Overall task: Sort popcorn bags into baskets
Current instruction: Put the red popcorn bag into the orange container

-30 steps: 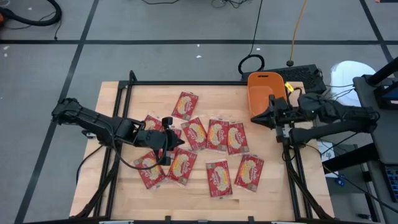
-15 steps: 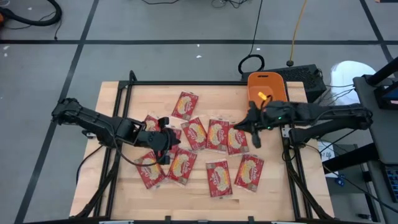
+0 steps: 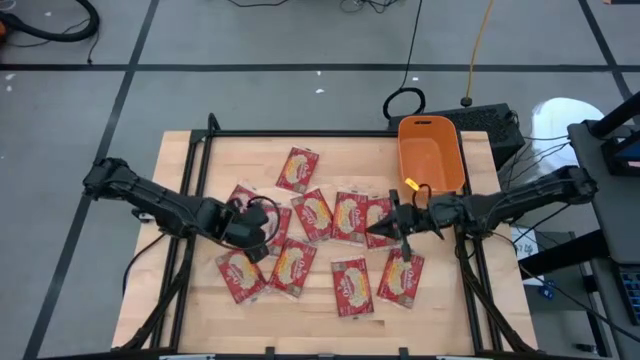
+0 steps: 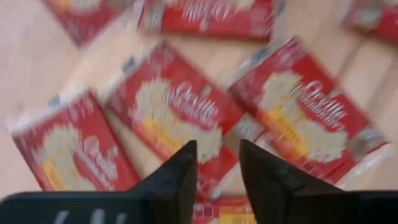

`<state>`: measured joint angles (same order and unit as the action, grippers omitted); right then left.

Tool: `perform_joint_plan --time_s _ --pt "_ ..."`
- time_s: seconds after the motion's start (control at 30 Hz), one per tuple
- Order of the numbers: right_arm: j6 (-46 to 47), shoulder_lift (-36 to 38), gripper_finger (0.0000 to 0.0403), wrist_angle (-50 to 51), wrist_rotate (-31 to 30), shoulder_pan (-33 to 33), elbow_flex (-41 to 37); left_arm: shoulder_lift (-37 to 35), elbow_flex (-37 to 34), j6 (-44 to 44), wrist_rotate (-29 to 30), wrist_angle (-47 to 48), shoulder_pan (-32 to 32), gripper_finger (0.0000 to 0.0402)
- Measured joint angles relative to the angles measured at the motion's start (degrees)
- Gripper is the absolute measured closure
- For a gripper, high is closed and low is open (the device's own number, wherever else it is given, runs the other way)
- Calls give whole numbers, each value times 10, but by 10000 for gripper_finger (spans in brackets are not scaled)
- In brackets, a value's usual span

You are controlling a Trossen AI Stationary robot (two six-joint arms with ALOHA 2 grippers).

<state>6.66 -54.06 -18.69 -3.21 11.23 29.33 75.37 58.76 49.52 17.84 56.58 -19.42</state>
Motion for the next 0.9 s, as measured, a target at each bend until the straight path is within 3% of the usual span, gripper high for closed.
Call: perform_joint_plan --time_s 0.13,0.3,0.7,0.9 --pt "1 -12 403 3 -35 23 -10 0 -47 62 2 -1 -7 230" --pt "-1 -47 403 -15 -61 39 -11 3 -103 102 1 -11 -22 210" --pt "29 -128 403 -104 -73 38 -11 4 -181 171 2 -49 -61 240" --pt "31 -167 403 -146 -75 38 -11 4 -192 142 17 -77 -92 237"
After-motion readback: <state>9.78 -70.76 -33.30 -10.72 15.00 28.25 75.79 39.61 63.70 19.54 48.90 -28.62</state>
